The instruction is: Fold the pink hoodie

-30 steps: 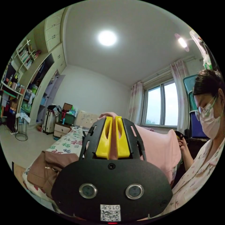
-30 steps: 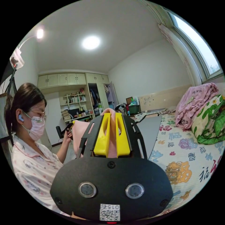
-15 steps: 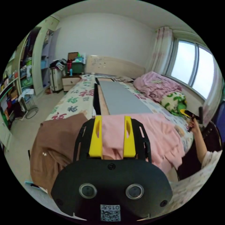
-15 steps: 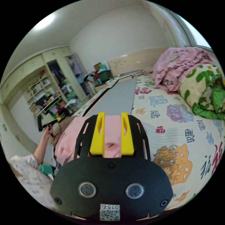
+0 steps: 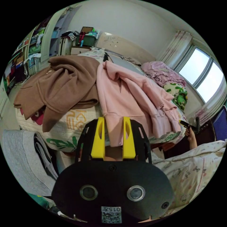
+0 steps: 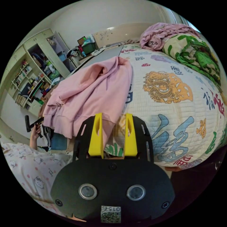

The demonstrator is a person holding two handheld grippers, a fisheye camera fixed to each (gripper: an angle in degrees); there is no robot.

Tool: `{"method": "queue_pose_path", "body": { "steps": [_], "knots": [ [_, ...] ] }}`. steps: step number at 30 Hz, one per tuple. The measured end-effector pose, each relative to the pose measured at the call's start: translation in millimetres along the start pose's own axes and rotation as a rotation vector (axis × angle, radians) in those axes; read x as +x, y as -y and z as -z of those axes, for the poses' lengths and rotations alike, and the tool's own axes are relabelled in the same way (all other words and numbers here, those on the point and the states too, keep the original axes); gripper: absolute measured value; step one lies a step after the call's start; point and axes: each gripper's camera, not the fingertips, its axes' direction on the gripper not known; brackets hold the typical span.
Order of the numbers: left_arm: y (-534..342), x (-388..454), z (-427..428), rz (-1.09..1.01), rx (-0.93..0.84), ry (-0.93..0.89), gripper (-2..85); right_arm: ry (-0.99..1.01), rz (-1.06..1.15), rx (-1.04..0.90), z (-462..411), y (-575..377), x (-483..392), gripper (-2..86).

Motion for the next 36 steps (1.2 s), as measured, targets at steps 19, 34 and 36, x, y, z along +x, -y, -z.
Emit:
{"method": "queue_pose_path", "body": {
  "steps": [19, 34, 36],
  "knots": [
    [47.0, 34.9, 91.6, -0.157, 0.037, 0.051, 1.0, -0.293, 0.277, 0.081, 11.7, -74.9, 18.5, 4.8],
    [290.7, 232.2, 39.0, -0.879, 0.016, 0.076, 12.0, -0.310, 1.013, 0.060, -91.6, -27.7, -14.0, 15.1],
    [315.9, 252.4, 0.4, -0.948, -0.059, 0.058, 12.0, -0.328, 1.060, -0.035, -118.1, -20.3, -8.5, 15.5]
  ]
}}
